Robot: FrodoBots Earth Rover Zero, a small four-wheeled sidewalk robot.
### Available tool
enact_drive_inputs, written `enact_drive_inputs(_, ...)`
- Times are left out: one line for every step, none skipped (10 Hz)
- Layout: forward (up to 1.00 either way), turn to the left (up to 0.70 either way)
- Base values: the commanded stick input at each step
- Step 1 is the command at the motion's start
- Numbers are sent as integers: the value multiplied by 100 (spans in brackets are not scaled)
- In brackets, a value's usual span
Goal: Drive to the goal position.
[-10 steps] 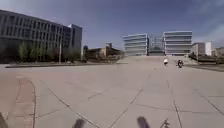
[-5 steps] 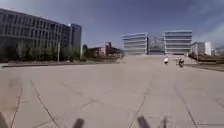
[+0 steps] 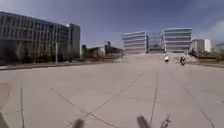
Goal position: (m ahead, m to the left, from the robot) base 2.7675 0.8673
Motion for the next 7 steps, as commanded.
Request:
enact_drive_inputs(70,0)
enact_drive_inputs(70,0)
enact_drive_inputs(70,0)
enact_drive_inputs(70,0)
enact_drive_inputs(70,0)
enact_drive_inputs(70,0)
enact_drive_inputs(70,0)
